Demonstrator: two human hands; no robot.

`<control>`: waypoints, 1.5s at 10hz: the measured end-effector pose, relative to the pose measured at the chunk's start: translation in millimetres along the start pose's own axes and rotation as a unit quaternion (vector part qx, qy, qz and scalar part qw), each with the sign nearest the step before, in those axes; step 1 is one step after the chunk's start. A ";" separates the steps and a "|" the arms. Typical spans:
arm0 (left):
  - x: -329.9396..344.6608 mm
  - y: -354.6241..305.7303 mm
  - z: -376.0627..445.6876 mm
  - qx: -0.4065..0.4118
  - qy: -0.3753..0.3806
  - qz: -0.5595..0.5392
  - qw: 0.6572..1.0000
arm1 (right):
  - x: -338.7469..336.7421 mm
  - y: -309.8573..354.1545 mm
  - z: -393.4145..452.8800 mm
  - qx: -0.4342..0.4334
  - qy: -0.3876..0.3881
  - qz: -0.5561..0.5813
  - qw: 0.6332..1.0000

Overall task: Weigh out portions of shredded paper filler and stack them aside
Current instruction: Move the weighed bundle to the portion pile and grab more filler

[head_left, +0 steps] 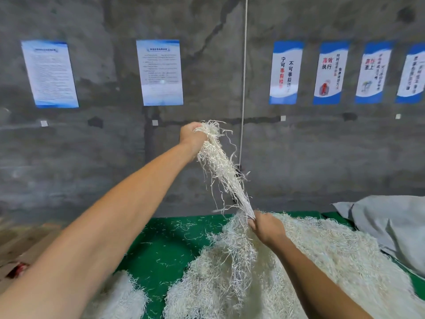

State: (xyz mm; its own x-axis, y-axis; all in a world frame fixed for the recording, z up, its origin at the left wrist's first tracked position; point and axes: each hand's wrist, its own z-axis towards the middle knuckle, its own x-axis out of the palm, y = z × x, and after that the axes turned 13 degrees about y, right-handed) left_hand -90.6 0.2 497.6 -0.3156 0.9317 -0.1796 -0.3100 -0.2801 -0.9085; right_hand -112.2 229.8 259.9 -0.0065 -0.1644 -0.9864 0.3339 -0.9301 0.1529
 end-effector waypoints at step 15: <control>-42.4 77.3 7.6 -0.225 0.020 0.571 0.789 | -35.6 8.6 12.3 -0.065 -0.049 -0.060 0.995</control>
State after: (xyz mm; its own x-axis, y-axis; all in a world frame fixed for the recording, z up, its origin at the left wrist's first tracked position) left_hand -107.9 -62.7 437.8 -0.1264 0.1396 -0.9821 0.5090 -0.8407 -0.1850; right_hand -120.7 223.6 297.0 -0.1427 -0.0912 -0.9856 0.4440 -0.8958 0.0186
